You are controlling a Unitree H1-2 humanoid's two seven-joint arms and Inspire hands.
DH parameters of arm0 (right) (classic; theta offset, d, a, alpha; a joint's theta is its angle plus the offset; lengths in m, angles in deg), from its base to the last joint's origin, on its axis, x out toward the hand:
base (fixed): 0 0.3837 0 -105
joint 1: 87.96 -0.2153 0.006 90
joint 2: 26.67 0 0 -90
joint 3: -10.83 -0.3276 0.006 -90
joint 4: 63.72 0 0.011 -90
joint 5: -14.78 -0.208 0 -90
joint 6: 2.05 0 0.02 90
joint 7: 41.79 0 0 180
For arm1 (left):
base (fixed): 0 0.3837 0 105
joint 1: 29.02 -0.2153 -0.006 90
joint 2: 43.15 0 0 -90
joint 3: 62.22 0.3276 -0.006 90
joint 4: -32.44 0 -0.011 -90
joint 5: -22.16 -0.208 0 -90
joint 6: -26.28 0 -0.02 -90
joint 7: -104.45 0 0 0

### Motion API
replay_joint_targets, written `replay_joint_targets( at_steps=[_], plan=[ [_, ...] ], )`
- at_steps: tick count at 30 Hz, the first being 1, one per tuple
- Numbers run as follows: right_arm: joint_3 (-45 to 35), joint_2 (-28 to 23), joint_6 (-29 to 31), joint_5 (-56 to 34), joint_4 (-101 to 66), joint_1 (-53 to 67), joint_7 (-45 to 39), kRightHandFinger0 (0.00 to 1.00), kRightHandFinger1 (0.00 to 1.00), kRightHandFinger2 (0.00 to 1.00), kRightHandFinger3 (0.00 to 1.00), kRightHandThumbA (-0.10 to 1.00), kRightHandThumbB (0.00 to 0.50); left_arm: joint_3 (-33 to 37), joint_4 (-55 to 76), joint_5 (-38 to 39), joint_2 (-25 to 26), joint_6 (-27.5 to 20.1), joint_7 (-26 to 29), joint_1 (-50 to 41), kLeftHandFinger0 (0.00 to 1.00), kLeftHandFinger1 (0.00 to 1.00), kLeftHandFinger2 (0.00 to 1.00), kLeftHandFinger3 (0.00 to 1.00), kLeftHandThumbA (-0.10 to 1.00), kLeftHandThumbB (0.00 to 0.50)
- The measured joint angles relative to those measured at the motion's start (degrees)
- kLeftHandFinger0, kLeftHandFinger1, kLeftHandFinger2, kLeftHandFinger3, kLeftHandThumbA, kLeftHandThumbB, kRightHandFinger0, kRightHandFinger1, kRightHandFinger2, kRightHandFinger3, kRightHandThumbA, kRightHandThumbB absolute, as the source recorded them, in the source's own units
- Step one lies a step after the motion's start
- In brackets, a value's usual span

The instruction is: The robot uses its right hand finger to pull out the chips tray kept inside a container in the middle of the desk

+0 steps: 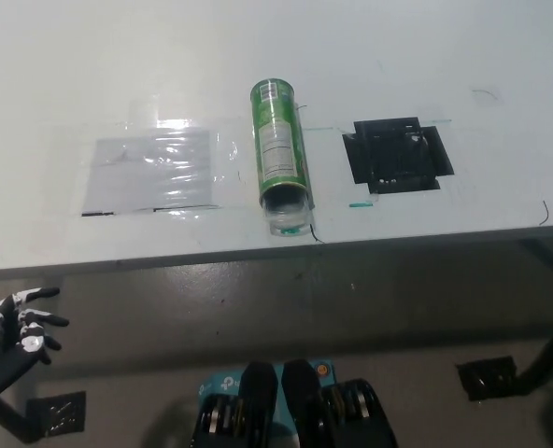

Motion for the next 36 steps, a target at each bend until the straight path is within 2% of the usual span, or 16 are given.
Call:
replay_joint_targets(
  at_steps=[3, 6, 7, 8, 10, 11, 13, 19, 22, 24, 26, 28, 29, 30, 31, 36],
  plan=[
    [0.6, -0.5, -0.3, 0.0, -0.7, -1.6, -0.3, 0.02, 0.11, 0.56, 0.73, -0.1, 0.139, -0.1, 0.1, 0.0, -0.1, 0.5, 0.0, 0.0, 0.36, 0.41, 0.52, 0.72, -0.1, 0.127],
    [1.8, -1.7, -0.6, 0.4, -1.8, -4.9, -0.4, 0.02, 0.09, 0.58, 0.73, -0.1, 0.181, -0.1, 0.2, 0.0, -0.2, 0.7, 0.0, 0.0, 0.37, 0.41, 0.52, 0.73, -0.1, 0.125],
    [2.3, -2.1, -0.9, 0.6, -2.1, -6.2, -0.4, 0.0, 0.03, 0.56, 0.73, -0.1, 0.171, -0.1, 0.2, 0.0, -0.2, 0.8, 0.0, 0.0, 0.37, 0.41, 0.52, 0.73, -0.1, 0.128],
    [2.8, -2.4, -1.2, 0.9, -2.5, -7.4, -0.5, 0.0, 0.01, 0.54, 0.72, -0.1, 0.157, -0.1, 0.2, 0.0, -0.3, 0.8, 0.0, 0.0, 0.37, 0.41, 0.52, 0.73, -0.1, 0.133],
    [4.0, -2.7, -2.0, 1.2, -3.7, -9.8, -0.7, 0.03, 0.02, 0.55, 0.72, -0.1, 0.142, -0.2, 0.2, 0.0, -0.3, 0.9, 0.0, 0.0, 0.36, 0.41, 0.51, 0.72, -0.1, 0.128],
    [4.4, -2.7, -2.2, 1.2, -3.9, -10.7, -0.8, 0.0, 0.0, 0.56, 0.73, -0.1, 0.132, -0.2, 0.2, 0.0, -0.3, 0.9, -0.1, 0.0, 0.37, 0.41, 0.51, 0.72, -0.1, 0.126],
    [5.9, -2.7, -2.8, 1.2, -4.6, -13.8, -1.4, 0.01, 0.05, 0.58, 0.75, -0.1, 0.13, -0.1, 0.2, 0.0, -0.3, 0.9, -0.1, 0.0, 0.37, 0.4, 0.5, 0.71, -0.1, 0.126],
    [11.4, -2.6, -4.5, 1.9, -4.9, -17.8, -2.8, 0.0, 0.0, 0.57, 0.76, -0.1, 0.157, -0.2, 0.2, 0.1, -0.4, 1.2, -0.2, 0.0, 0.36, 0.39, 0.49, 0.74, -0.1, 0.137],
    [15.2, -2.6, -4.6, 2.5, -4.6, -17.9, -4.1, 0.0, 0.0, 0.62, 0.77, -0.1, 0.173, -0.3, 0.2, 0.1, -0.4, 1.3, -0.3, 0.0, 0.36, 0.39, 0.5, 0.75, -0.1, 0.132],
    [17.9, -2.7, -4.5, 3.3, -3.8, -18.0, -5.1, 0.02, 0.04, 0.59, 0.75, -0.1, 0.176, -0.3, 0.2, 0.0, -0.4, 1.4, -0.3, 0.0, 0.36, 0.4, 0.51, 0.75, -0.1, 0.13],
    [20.3, -2.7, -4.4, 4.0, -3.1, -18.0, -6.0, 0.09, 0.14, 0.59, 0.75, -0.1, 0.179, -0.2, 0.2, 0.0, -0.4, 1.4, -0.3, 0.0, 0.35, 0.4, 0.51, 0.75, -0.1, 0.133],
    [21.9, -2.7, -4.2, 4.4, -2.5, -18.3, -6.8, 0.11, 0.15, 0.58, 0.75, -0.1, 0.17, -0.2, 0.2, 0.0, -0.4, 1.4, -0.3, 0.0, 0.35, 0.4, 0.52, 0.74, -0.1, 0.134],
    [22.4, -2.7, -4.2, 4.7, -2.2, -18.5, -7.1, 0.08, 0.11, 0.59, 0.75, -0.1, 0.167, -0.2, 0.2, 0.0, -0.4, 1.4, -0.4, 0.0, 0.36, 0.41, 0.53, 0.75, -0.1, 0.136],
    [23.1, -2.8, -4.1, 5.0, -1.8, -18.9, -7.4, 0.0, 0.03, 0.6, 0.76, -0.1, 0.171, -0.2, 0.2, 0.0, -0.4, 1.4, -0.4, 0.0, 0.36, 0.41, 0.53, 0.74, -0.1, 0.139],
    [23.7, -3.0, -4.1, 5.4, -1.5, -19.2, -7.7, 0.0, 0.01, 0.61, 0.76, -0.1, 0.17, -0.2, 0.2, 0.0, -0.4, 1.5, -0.4, -0.1, 0.36, 0.41, 0.53, 0.74, -0.1, 0.137],
    [27.1, -3.6, -4.0, 6.8, -0.8, -21.3, -9.8, 0.0, 0.0, 0.61, 0.75, -0.1, 0.185, -0.2, 0.3, -0.1, -0.4, 1.6, -0.6, -0.1, 0.36, 0.4, 0.52, 0.73, -0.1, 0.134]
  ],
)
